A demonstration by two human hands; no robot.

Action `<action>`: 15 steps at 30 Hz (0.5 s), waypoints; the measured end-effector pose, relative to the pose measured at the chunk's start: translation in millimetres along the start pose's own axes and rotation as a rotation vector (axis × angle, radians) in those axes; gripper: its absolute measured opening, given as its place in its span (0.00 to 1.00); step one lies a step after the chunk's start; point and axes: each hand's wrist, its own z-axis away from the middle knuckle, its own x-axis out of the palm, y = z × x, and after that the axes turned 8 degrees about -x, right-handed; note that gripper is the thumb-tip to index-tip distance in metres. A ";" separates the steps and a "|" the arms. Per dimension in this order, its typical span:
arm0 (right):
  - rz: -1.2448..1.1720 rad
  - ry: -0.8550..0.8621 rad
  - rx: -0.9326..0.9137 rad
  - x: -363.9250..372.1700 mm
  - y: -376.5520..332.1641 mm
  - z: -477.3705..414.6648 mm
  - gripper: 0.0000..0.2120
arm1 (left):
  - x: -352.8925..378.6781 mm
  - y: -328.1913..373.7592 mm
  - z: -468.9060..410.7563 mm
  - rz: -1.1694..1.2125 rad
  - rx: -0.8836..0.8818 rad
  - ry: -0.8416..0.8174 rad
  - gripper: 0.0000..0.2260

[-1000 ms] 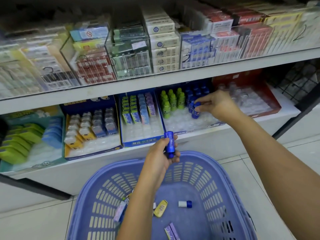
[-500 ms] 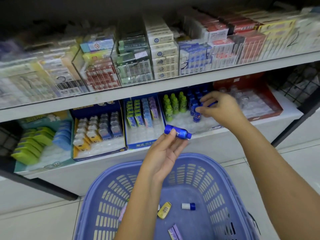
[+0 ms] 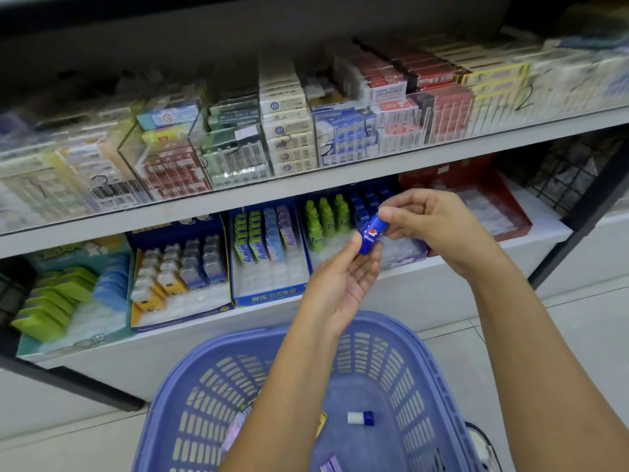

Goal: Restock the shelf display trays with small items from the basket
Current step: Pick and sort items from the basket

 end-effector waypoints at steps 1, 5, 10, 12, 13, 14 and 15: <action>-0.010 0.011 0.010 -1.7 1.1 -0.1 0.03 | 3.0 -1.4 -4.0 0.018 0.007 -0.003 0.10; 0.082 0.149 0.002 -16.5 11.4 -9.3 0.03 | 11.7 -12.8 -21.3 -0.337 0.165 0.110 0.09; 0.546 0.272 -0.043 -29.4 44.8 -29.1 0.04 | -23.2 -26.7 -32.7 -1.818 0.466 0.256 0.21; 0.617 0.215 -0.031 -24.8 57.8 -35.7 0.04 | -36.7 -31.8 -33.8 -1.988 0.439 0.199 0.24; 0.643 0.184 -0.034 -22.5 63.5 -38.5 0.05 | -41.0 -33.6 -34.0 -2.006 0.451 0.190 0.25; 0.659 0.161 -0.040 -21.1 68.1 -40.5 0.05 | -43.1 -34.1 -34.4 -2.012 0.475 0.185 0.26; 0.663 0.148 -0.042 -19.9 71.4 -42.0 0.06 | -44.2 -34.2 -34.9 -2.014 0.496 0.185 0.27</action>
